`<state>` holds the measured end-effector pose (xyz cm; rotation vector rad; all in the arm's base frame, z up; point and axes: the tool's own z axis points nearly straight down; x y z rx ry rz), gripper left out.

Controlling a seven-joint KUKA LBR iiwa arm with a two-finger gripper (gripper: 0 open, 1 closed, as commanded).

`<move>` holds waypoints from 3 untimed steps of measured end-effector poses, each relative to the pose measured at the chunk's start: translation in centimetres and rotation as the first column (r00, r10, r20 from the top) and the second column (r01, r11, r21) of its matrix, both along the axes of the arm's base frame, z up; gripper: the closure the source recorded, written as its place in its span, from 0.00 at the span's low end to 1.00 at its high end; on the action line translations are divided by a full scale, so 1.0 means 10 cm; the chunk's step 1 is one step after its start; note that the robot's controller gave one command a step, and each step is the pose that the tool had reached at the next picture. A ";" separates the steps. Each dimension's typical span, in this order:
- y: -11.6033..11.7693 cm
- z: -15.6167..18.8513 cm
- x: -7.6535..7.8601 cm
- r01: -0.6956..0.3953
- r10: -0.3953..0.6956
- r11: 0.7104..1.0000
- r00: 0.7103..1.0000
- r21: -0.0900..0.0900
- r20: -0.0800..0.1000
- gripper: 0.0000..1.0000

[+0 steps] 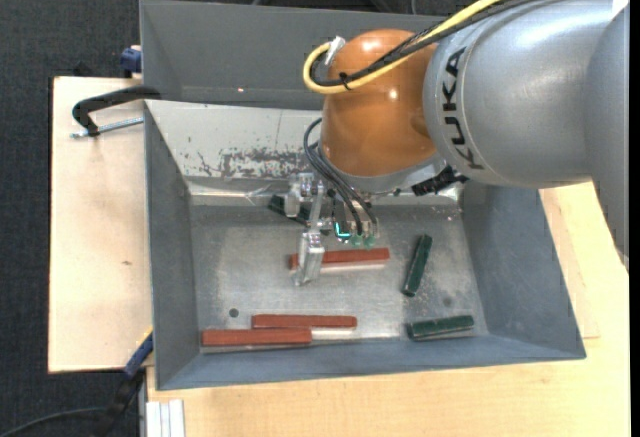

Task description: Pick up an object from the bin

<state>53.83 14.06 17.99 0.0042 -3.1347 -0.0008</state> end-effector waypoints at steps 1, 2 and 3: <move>-0.92 -1.13 0.40 0.052 -0.052 0.999 0.999 -0.002 0.005 0.00; -0.89 -0.77 0.09 0.010 -0.010 1.000 1.000 0.001 0.008 0.00; -1.03 -0.72 -0.03 0.062 -0.062 0.998 0.998 0.001 0.007 0.00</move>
Offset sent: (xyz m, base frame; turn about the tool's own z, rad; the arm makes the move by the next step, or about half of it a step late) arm 0.0397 -0.0891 -0.1099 0.0467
